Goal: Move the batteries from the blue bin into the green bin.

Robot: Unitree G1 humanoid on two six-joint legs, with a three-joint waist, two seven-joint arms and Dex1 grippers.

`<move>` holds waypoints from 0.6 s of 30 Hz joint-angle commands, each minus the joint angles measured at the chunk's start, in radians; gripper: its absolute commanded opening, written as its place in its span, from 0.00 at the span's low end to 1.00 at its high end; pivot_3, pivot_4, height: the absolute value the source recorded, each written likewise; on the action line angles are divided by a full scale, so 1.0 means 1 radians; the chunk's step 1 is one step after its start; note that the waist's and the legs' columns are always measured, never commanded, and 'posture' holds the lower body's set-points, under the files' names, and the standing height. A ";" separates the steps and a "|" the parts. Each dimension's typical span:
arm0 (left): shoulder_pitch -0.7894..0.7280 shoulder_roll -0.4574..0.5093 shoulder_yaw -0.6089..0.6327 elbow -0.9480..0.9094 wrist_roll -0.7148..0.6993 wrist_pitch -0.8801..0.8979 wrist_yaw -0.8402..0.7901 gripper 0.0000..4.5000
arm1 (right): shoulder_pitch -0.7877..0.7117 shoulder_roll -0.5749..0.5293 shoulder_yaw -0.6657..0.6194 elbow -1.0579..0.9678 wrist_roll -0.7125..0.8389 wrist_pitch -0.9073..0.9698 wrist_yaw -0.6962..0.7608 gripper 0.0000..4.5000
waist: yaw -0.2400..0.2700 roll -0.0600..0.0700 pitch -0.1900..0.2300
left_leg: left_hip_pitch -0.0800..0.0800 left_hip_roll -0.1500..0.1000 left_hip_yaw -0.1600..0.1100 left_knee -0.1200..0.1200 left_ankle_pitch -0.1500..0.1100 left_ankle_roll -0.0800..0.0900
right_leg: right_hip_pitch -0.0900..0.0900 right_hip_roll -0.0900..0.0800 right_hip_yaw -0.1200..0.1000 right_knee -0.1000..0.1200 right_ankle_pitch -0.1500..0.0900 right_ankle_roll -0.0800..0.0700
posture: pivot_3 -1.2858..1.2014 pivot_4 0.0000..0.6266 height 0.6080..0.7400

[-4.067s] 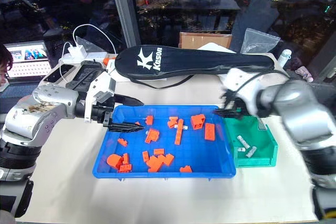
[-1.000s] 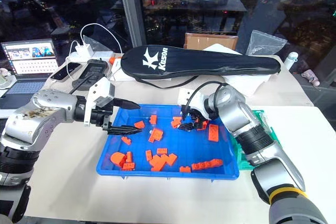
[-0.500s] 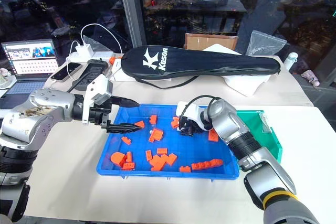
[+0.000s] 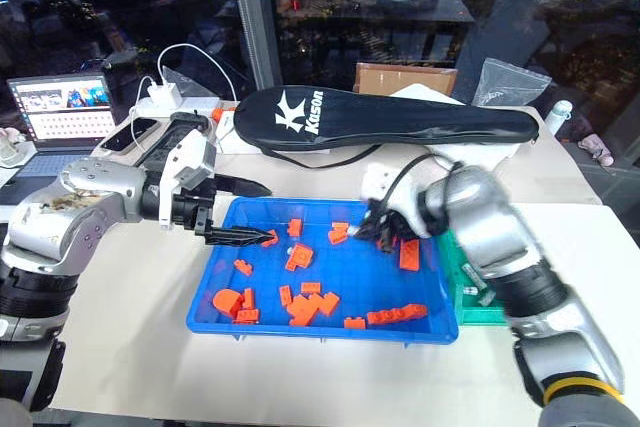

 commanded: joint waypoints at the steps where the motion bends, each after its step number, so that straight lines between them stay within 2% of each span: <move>1: -0.045 -0.036 0.007 0.025 -0.017 -0.021 -0.010 1.00 | 0.065 -0.171 -0.171 0.001 0.012 0.047 -0.030 0.05 | 0.004 0.000 0.000 | 0.000 0.000 0.000 0.000 0.000 0.000 | 0.000 0.000 0.000 0.000 0.000 0.000 | 0.52 0.24 0.98; 6: -0.077 -0.074 0.009 0.056 -0.013 -0.026 -0.011 1.00 | 0.213 -0.244 -0.243 0.019 0.033 0.053 -0.088 0.05 | -0.013 -0.001 0.000 | 0.000 0.000 0.000 -0.001 -0.001 0.002 | 0.000 0.000 0.000 -0.001 0.000 0.000 | 0.52 0.24 0.98; 11: -0.073 -0.064 0.001 0.059 0.003 -0.036 -0.033 1.00 | 0.335 -0.226 -0.253 -0.011 0.054 0.087 -0.154 0.05 | -0.030 0.001 0.000 | 0.001 -0.001 0.000 0.000 -0.001 0.002 | 0.001 0.000 0.002 0.000 0.000 0.000 | 0.52 0.24 0.98; 15: -0.056 -0.045 -0.003 0.055 0.017 -0.044 -0.038 1.00 | 0.362 -0.232 -0.243 -0.023 0.075 0.078 -0.174 0.05 | -0.036 0.001 0.000 | 0.001 -0.001 0.000 0.000 -0.001 0.002 | 0.001 0.000 0.001 0.000 0.000 0.000 | 0.52 0.24 0.98; 17: -0.053 -0.043 0.008 0.055 0.018 -0.042 -0.020 1.00 | 0.358 -0.239 -0.249 -0.028 0.087 0.085 -0.179 0.28 | -0.035 0.001 0.000 | 0.001 -0.001 0.000 0.000 -0.001 0.002 | 0.001 0.000 0.001 0.000 0.000 0.000 | 0.52 0.24 0.98; 18: -0.055 -0.044 0.014 0.057 0.016 -0.038 -0.014 1.00 | 0.354 -0.245 -0.251 -0.031 0.094 0.089 -0.179 0.31 | -0.035 0.001 0.000 | 0.001 -0.001 0.000 0.000 -0.001 0.002 | 0.001 0.000 0.001 0.000 0.000 0.000 | 0.52 0.24 0.98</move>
